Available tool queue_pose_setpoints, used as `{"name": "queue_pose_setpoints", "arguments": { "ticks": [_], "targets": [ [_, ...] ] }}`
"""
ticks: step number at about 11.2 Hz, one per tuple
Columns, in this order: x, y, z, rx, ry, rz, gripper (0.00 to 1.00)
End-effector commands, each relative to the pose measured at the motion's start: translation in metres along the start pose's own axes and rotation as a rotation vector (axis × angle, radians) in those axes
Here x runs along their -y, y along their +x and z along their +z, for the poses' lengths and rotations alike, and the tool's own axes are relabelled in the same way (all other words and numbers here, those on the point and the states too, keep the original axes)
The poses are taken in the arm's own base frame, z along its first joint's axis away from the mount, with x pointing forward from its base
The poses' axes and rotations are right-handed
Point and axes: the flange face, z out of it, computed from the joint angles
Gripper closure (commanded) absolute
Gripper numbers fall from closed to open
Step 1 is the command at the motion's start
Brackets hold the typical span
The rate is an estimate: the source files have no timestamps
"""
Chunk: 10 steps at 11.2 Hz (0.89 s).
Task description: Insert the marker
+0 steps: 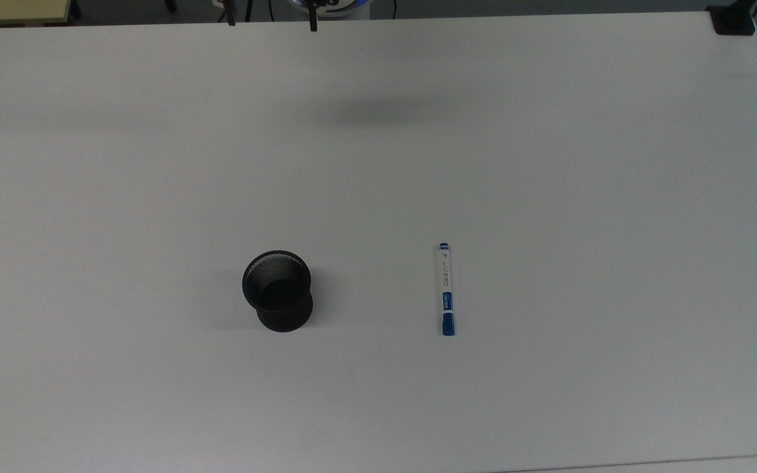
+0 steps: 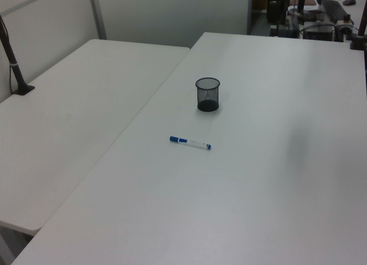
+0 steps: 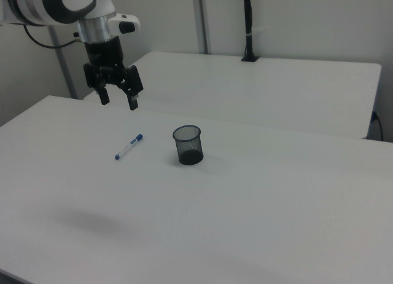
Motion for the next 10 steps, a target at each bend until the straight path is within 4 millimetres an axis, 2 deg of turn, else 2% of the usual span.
{"name": "queue_pose_setpoints", "arguments": {
  "ticks": [1, 10],
  "targets": [
    [0.0013, -0.0065, -0.0014, -0.006, 0.019, -0.022, 0.00],
    [0.0024, -0.0034, -0.0009, -0.023, 0.020, -0.023, 0.00]
  ]
}}
